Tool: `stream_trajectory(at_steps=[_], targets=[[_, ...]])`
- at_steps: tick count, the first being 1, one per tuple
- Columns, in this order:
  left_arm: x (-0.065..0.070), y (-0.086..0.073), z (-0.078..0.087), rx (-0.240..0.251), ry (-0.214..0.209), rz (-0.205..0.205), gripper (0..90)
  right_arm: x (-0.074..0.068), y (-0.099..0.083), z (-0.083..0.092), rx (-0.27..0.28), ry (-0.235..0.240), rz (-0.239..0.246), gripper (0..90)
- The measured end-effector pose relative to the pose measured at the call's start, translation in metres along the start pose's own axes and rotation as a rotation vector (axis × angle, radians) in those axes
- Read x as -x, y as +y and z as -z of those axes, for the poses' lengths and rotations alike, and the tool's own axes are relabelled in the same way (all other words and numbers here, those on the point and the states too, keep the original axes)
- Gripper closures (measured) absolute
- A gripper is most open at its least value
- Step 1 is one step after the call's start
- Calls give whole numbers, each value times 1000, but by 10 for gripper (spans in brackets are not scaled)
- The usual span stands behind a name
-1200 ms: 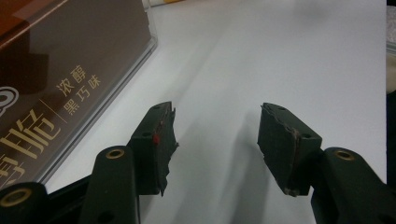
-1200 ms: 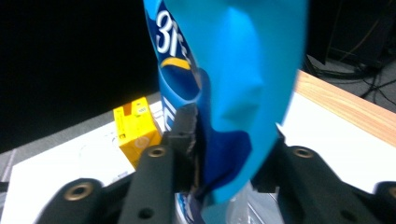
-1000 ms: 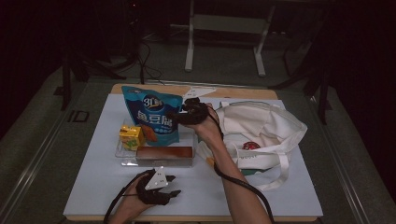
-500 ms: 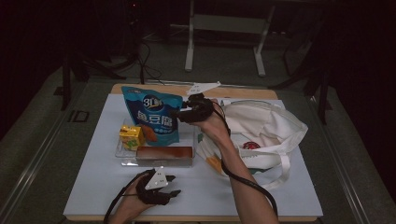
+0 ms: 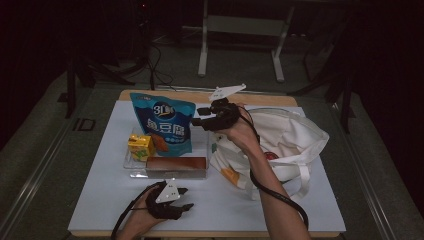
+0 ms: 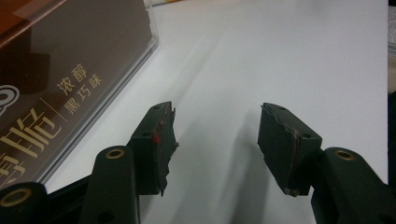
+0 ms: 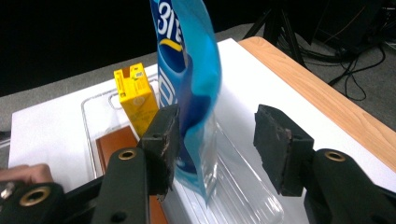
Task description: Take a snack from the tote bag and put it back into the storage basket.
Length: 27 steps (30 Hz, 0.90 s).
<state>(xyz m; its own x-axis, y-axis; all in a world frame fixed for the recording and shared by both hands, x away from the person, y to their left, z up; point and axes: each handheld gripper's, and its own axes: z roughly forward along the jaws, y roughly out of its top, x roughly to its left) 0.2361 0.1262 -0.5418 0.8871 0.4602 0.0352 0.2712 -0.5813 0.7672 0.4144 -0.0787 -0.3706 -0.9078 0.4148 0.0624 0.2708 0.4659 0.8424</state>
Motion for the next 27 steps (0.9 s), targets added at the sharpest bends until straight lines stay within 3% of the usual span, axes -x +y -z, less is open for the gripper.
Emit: stream_trajectory(at_steps=[13,27], targets=[[0,0,0,1,1,3,457,5,-4,20,-48,2,30,503],[0,0,0,3,1,7,457,6,-11,29,-91,11,74,513]])
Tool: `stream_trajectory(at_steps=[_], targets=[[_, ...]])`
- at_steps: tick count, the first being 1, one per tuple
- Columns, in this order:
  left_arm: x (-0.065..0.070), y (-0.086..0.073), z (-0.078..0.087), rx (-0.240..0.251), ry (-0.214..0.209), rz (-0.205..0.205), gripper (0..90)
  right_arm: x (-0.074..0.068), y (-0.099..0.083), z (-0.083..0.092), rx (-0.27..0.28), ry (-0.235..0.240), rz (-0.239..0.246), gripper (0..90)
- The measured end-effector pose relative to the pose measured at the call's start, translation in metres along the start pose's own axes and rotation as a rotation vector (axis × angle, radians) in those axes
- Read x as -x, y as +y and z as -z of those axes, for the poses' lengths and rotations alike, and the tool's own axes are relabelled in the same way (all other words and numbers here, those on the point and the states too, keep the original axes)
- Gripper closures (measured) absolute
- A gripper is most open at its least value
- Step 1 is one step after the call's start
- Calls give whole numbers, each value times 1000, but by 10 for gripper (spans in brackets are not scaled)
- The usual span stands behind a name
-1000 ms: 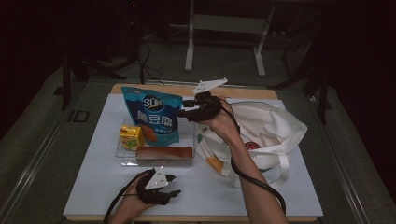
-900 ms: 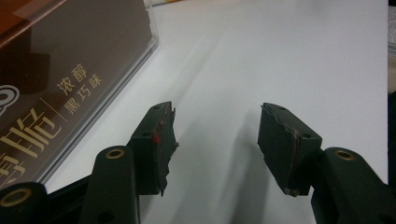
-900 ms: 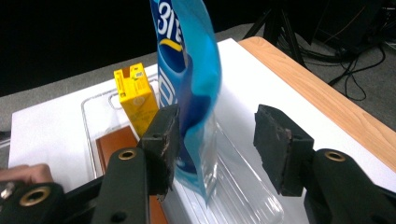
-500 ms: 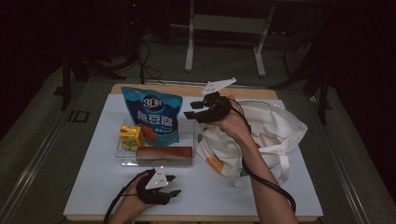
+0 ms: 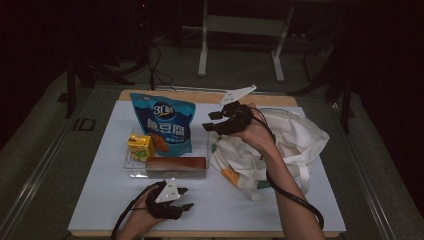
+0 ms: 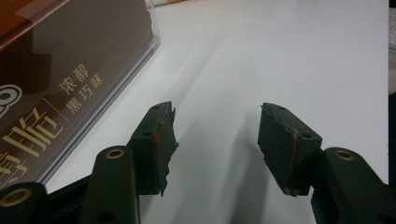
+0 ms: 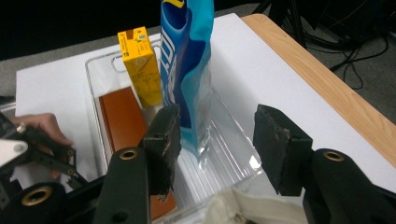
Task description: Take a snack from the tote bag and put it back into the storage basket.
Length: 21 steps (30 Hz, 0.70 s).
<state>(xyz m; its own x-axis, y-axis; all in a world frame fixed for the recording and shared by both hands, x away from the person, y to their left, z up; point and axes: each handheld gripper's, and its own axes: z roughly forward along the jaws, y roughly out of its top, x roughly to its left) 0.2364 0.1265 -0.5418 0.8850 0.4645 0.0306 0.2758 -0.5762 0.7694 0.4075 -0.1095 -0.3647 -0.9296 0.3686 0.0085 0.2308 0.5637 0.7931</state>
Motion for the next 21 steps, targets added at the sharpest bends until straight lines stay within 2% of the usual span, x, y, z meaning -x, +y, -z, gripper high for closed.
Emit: stream_trajectory(at_steps=[9,18,21], targets=[[0,0,0,1,1,0,457,5,-5,21,-9,-18,14,520],[0,0,1,6,3,2,457,14,-13,46,-41,-57,31,522],[0,0,1,7,3,6,457,18,-19,53,-51,-71,22,521]])
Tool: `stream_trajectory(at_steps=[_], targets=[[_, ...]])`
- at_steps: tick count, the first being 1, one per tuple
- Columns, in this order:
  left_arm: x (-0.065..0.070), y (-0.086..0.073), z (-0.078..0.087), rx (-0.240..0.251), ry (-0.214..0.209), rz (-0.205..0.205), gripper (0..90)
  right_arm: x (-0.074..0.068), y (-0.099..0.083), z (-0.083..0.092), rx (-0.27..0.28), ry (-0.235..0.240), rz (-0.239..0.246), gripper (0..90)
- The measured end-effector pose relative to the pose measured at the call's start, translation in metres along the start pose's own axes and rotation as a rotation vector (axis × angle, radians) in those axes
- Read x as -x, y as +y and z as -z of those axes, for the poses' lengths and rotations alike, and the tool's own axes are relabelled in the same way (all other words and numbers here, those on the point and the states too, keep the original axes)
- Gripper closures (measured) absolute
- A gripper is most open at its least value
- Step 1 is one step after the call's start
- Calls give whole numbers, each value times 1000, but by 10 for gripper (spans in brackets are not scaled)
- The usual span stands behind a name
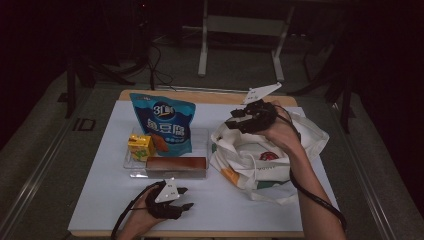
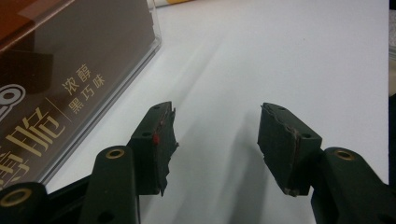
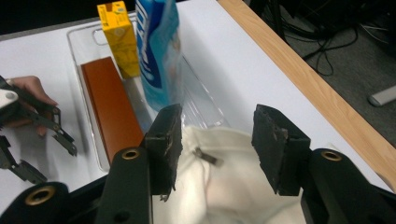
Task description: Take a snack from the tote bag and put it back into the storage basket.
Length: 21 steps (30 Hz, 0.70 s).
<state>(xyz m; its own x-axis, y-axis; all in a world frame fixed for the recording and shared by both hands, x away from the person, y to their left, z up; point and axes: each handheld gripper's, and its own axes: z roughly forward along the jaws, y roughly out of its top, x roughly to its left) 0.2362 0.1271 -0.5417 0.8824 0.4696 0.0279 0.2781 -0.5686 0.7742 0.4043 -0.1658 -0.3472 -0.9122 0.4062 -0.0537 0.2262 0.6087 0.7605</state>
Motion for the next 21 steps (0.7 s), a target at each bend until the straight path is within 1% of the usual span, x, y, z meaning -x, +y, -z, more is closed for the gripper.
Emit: stream_trajectory(at_steps=[3,6,7,9,10,11,14,15,21], targets=[[0,0,0,-1,-1,-1,457,4,-7,6,-18,-8,-6,522],[0,0,0,-2,-1,-2,457,10,-16,10,-59,-21,-8,528],[0,0,0,-4,-1,-5,457,12,-19,12,-77,-30,-12,528],[0,0,0,-2,-1,-2,457,16,-25,13,-100,-34,-23,528],[0,0,0,-1,-1,-1,457,17,-29,13,-109,-39,-19,528],[0,0,0,-1,-1,-1,457,18,-31,13,-122,-37,-24,528],[0,0,0,1,-1,0,457,18,-34,13,-134,-33,-28,528],[0,0,0,-1,1,-3,457,21,-41,12,-168,-43,-33,527],[0,0,0,0,3,-4,457,23,-50,10,-228,-59,-31,526]])
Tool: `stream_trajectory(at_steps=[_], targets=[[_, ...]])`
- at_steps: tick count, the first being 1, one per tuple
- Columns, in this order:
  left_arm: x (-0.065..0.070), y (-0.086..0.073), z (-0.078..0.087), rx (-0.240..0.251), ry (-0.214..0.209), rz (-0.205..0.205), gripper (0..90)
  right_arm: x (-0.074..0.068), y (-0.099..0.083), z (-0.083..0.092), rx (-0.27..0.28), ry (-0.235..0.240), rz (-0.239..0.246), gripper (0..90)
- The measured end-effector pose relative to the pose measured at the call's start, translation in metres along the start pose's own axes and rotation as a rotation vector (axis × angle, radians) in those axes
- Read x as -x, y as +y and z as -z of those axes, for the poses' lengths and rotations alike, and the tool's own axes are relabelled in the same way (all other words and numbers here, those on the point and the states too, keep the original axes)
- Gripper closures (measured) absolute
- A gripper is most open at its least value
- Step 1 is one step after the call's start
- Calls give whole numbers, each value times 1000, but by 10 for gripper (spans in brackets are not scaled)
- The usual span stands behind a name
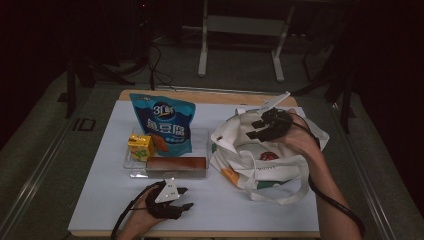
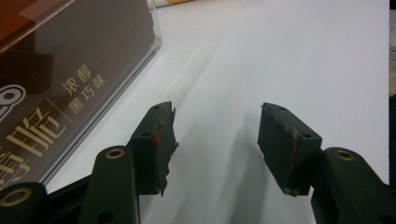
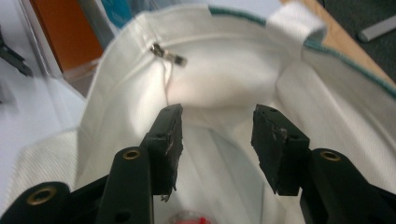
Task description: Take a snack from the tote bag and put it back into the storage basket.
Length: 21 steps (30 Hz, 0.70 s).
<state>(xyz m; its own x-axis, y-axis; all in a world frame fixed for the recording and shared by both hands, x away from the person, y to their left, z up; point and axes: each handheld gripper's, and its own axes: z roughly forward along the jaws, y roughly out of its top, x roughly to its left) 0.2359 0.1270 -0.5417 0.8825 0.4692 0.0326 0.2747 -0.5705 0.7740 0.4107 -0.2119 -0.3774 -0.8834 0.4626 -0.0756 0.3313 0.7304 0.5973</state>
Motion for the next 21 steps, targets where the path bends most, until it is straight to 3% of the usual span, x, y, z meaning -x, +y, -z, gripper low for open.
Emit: stream_trajectory(at_steps=[11,14,21], targets=[[0,0,0,-1,0,0,457,0,-18,-17,-115,-21,-2,490],[0,0,0,0,-1,0,457,-6,-23,-24,-155,-27,13,457],[0,0,0,-3,-3,0,456,-22,-34,-30,-175,-14,53,413]])
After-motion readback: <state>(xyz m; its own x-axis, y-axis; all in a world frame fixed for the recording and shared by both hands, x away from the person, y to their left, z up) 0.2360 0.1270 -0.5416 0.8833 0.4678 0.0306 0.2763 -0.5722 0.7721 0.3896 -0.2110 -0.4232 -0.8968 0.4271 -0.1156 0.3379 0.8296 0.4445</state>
